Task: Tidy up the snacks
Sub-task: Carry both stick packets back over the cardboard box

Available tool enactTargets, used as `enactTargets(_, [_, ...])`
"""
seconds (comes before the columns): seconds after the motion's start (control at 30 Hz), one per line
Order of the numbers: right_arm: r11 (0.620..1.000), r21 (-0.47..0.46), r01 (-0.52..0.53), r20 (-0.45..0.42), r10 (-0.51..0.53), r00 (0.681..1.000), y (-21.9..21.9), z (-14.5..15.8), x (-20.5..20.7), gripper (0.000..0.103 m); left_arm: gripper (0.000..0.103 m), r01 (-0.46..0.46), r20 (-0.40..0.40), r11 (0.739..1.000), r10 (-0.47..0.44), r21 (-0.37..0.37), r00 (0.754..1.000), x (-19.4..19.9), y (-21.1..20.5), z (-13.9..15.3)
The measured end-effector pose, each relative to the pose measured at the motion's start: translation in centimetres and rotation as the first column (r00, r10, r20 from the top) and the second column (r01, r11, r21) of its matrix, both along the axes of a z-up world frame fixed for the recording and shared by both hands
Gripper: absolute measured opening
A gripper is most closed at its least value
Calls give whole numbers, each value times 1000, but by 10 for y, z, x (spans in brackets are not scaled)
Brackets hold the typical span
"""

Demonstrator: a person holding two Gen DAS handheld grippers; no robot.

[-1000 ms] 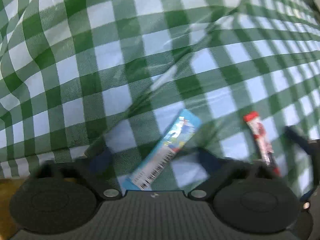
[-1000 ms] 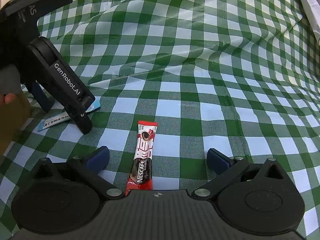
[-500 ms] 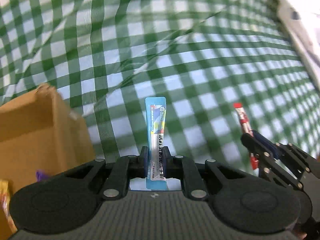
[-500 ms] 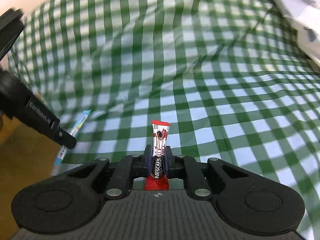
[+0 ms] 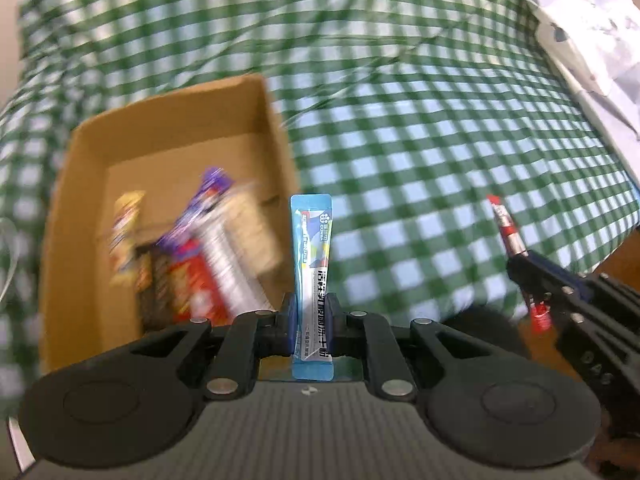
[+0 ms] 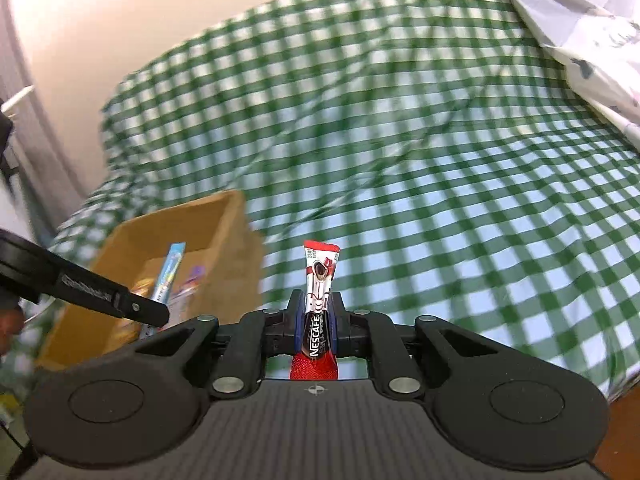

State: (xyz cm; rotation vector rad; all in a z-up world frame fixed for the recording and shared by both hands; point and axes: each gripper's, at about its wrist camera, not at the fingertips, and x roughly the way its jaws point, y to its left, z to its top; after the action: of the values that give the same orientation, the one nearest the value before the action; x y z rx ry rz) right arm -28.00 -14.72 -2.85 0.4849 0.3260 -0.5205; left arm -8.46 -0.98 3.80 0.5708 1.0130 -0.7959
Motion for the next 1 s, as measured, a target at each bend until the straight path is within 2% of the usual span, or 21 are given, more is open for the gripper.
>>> enactTargets(0.2, [991, -6, -136, 14, 136, 991, 75, 22, -1, 13, 15, -105, 62, 995, 104, 2, 993, -7, 83, 18])
enactTargets(0.4, [964, -41, -263, -20, 262, 965, 141, 28, 9, 13, 15, -169, 84, 985, 171, -31, 982, -21, 141, 27])
enactTargets(0.7, [954, -132, -271, -27, 270, 963, 177, 46, -16, 13, 16, -201, 87, 974, 210, -100, 974, -44, 179, 35])
enactTargets(1.0, [943, -186, -277, -43, 273, 961, 194, 49, -21, 13, 16, -204, 96, 969, 218, -136, 971, -47, 189, 40])
